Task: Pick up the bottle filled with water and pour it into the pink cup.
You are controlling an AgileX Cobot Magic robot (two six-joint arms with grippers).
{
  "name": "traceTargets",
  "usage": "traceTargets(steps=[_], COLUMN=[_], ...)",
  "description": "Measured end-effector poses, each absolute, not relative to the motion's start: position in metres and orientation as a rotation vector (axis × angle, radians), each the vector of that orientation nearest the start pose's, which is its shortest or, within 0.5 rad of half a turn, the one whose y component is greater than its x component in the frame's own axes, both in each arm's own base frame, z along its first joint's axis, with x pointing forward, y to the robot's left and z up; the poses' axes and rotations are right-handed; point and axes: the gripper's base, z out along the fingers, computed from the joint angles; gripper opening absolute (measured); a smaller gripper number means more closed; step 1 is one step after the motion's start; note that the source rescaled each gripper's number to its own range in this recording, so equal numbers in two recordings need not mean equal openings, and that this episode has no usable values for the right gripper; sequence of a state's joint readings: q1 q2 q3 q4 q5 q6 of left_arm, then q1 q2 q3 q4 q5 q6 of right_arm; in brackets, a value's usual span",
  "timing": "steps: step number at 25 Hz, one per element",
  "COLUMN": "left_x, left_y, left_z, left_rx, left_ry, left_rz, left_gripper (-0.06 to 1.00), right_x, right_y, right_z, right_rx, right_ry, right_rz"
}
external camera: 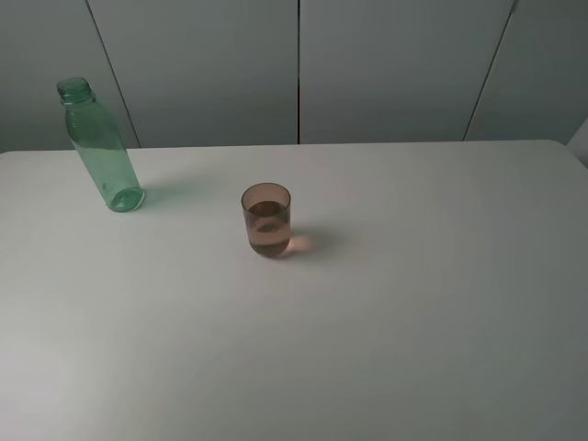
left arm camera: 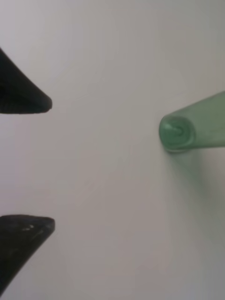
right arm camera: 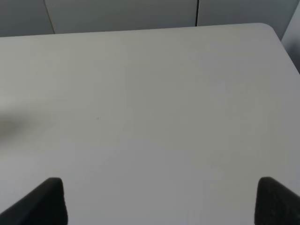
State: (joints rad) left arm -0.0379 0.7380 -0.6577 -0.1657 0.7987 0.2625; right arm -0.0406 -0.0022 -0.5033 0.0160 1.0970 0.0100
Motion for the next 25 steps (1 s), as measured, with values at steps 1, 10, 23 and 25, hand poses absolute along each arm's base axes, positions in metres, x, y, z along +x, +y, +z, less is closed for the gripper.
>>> traceTargets(steps=[1,10,23,25], left_x=[0.122,0.057,0.025,0.022], left_y=[-0.017,-0.022,-0.019,-0.017], left_z=[0.304,0.297,0.281,0.280], left_rx=[0.274,0.307,0.299,0.264], left_ry=[2.329,2.257,2.224,2.219], left_rz=[-0.115,-0.195,-0.185,-0.164], left_gripper=[0.01,0.02,0.02,0.02], right_x=[-0.007,-0.007,-0.007,-0.007], right_y=[0.002,0.002,0.002,0.002], right_z=[0.275,0.275,0.275,0.275], right_rx=[0.051,0.051,0.051,0.051], right_ry=[2.074,2.074,2.074,2.074], right_rz=[0.000,0.000,0.000,0.000])
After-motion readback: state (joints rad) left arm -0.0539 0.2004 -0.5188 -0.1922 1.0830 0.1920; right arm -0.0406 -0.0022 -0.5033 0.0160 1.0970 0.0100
